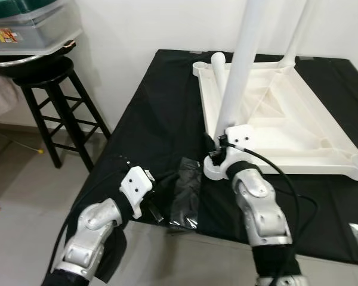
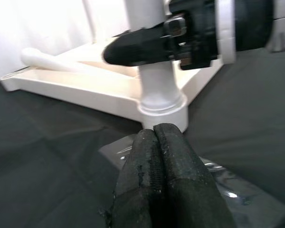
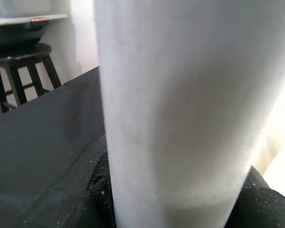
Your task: Building children table
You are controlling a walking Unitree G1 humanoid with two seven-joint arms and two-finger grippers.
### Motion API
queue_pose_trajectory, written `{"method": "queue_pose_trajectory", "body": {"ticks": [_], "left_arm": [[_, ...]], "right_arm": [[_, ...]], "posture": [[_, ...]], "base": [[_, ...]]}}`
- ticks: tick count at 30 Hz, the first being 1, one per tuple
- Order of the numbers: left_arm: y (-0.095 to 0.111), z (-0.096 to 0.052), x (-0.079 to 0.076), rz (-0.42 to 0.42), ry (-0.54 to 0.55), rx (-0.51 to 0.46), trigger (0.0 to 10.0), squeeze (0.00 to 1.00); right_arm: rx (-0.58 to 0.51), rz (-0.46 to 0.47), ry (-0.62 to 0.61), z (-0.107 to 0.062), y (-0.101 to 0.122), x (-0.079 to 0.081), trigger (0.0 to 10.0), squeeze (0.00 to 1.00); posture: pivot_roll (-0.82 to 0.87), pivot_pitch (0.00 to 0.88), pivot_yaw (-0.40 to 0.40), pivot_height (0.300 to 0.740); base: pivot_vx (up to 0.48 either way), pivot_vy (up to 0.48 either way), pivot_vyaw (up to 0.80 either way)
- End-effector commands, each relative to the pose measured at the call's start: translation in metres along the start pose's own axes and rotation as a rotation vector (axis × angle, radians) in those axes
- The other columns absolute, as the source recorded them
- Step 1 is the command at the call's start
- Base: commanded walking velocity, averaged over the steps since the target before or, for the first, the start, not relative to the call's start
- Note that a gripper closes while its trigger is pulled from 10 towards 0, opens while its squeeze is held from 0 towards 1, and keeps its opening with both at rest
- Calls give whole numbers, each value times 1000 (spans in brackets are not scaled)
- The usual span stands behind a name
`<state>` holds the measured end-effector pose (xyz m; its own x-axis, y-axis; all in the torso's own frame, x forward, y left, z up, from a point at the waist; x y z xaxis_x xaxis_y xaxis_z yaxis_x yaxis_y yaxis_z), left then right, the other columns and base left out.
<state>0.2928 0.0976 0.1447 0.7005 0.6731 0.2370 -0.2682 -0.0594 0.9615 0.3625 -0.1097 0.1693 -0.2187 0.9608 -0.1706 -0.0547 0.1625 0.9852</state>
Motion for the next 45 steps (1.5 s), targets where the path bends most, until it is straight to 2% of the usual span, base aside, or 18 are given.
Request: {"method": "queue_pose_trajectory", "body": {"ticks": [1, 2, 3, 4, 7, 8, 15, 16, 18, 19, 20, 24, 28, 29, 30, 31, 42, 45], "left_arm": [[-2, 0, -1, -2, -14, 12, 10000, 0], [-2, 0, -1, 0, -15, 13, 10000, 0], [-2, 0, 0, 0, -8, 11, 10000, 0], [-2, -1, 1, -2, 9, 10, 10000, 0], [-2, -1, 1, -3, 13, 9, 10000, 0], [-2, -1, 1, -3, 12, 10, 10000, 0], [-3, 0, 0, -6, 0, 11, 10000, 0], [-3, 0, 0, -7, -1, 10, 10000, 0], [-3, 0, 0, -7, -1, 10, 10000, 0], [-3, 1, 0, -8, -1, 9, 10000, 0], [-3, 1, 0, -8, -1, 9, 10000, 0], [-3, 1, -1, -8, 1, 8, 10000, 0], [-2, 1, -1, -7, 0, 7, 10000, 0], [-2, 1, -2, -7, 0, 7, 10000, 0], [-2, 1, -2, -7, 0, 7, 10000, 0], [-2, 1, -2, -7, 1, 6, 10000, 0], [-2, 0, -2, -9, 3, 6, 10000, 0], [-2, 0, -3, -9, 0, 6, 10000, 0]], "right_arm": [[150, -19, -22, -3, -36, -6, 0, 0], [152, -18, -25, -2, -35, -6, 0, 0], [154, -13, -18, 1, -33, -5, 3725, 0], [106, 31, 33, 6, -22, -1, 10000, 0], [85, 50, 57, 7, -17, 3, 10000, 0], [45, 45, 80, 8, -8, 5, 10000, 1000], [-57, 46, 212, 13, 21, 7, 10000, 1000], [-90, 35, 295, 14, 27, 10, 10000, 804], [-109, 26, 349, 13, 30, 12, 10000, 804], [-134, -5, 462, 11, 35, 16, 10000, 0], [-134, -5, 462, 11, 35, 16, 10000, 0], [-126, -75, 733, 8, 35, 15, 10000, 0], [-98, -81, 787, 16, 33, 2, 10000, 0], [-95, -58, 793, 18, 33, -1, 3725, 0], [-95, -39, 797, 20, 34, -2, 3725, 0], [-91, -26, 806, 20, 34, -4, 0, 0], [-95, -26, 826, 20, 26, -9, 0, 0], [-51, -45, 663, 20, 10, -19, 0, 0]], "posture": [[35, 125, 2, 740], [35, 124, 1, 740], [30, 123, 7, 740], [30, 123, 7, 740], [30, 123, 7, 740], [32, 123, 9, 740], [27, 122, 11, 740], [29, 123, 11, 740], [29, 123, 11, 740], [31, 120, 9, 740], [31, 120, 9, 740], [33, 117, 9, 740], [39, 118, 6, 740], [40, 118, 5, 740], [40, 118, 5, 740], [44, 119, 3, 740], [40, 124, 5, 740], [35, 126, 3, 740]], "base": [[0, 0, 0], [0, 0, 0], [0, 0, 0], [0, 0, 0], [0, 0, 0], [0, 0, 0], [0, 0, 0], [0, 0, 0], [0, 0, 0], [0, 0, 0], [0, 0, 0], [0, 0, 0], [0, 0, 0], [0, 0, 0], [0, 0, 0], [0, 0, 0], [0, 0, 0], [0, 0, 0]]}}
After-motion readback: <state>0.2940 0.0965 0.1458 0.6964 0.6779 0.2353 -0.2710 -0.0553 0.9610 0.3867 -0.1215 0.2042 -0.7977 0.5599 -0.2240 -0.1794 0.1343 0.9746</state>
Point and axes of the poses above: a point about 5 cm out from each wrist's last joint towards the gripper, its own z axis pointing out of the wrist towards the gripper, its own y axis along the axis of the wrist's last joint, x = y × z, the point moved 3 cm from there along z, pointing out of the wrist towards the gripper, and after that the axes turned 4 degrees about -z, right-handed, at the moved point
